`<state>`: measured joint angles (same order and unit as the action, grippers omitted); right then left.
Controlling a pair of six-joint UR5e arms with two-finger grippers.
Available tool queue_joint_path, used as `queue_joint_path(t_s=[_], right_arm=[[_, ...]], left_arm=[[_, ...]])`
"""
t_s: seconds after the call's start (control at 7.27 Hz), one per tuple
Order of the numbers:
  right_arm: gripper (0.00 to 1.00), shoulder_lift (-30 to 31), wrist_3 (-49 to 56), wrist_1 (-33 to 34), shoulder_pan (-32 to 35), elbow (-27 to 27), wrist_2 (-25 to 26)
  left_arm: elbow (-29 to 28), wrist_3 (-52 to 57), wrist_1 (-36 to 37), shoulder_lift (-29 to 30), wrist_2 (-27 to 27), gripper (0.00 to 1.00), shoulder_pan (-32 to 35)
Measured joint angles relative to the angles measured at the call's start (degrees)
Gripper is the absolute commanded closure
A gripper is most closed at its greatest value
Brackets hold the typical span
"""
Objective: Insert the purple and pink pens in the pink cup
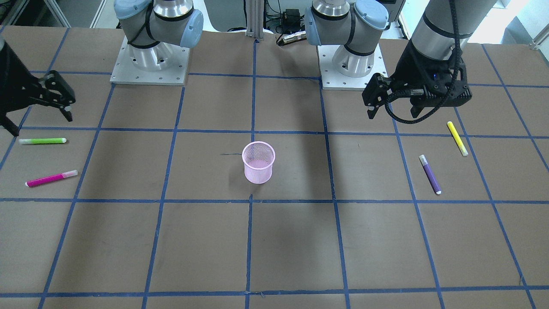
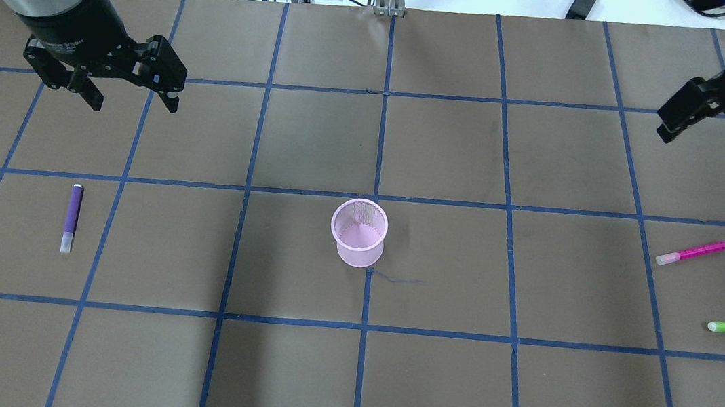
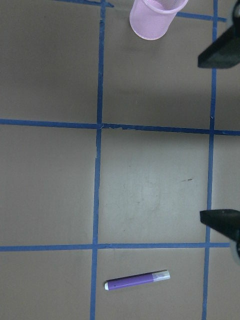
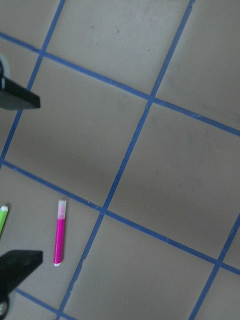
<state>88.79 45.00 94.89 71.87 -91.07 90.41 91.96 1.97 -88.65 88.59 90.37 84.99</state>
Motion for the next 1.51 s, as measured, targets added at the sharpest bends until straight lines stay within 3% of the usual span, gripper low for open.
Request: queue_joint_path(t_s=[0.28, 0.69, 1.1, 1.51], right_arm=[[0.00, -2.5, 15.5, 0.6, -6.7, 0.0, -0.2], [0.00, -8.9, 35.8, 6.3, -14.9, 0.0, -0.4], [0.02, -13.9, 55.2, 8.2, -17.2, 0.0, -0.3], [0.03, -19.3, 72.3, 9.0, -17.3, 0.0, -0.6]], left_arm=[[0.2, 0.6, 0.3, 0.5, 0.1, 0.00, -2.2], [0.3, 3.5, 4.8, 2.8, 0.4, 0.00, -12.1], [2.8, 11.5, 8.7, 7.0, 1.2, 0.00, -20.4], [8.5, 12.8, 18.4, 12.6, 1.7, 0.00, -23.7]])
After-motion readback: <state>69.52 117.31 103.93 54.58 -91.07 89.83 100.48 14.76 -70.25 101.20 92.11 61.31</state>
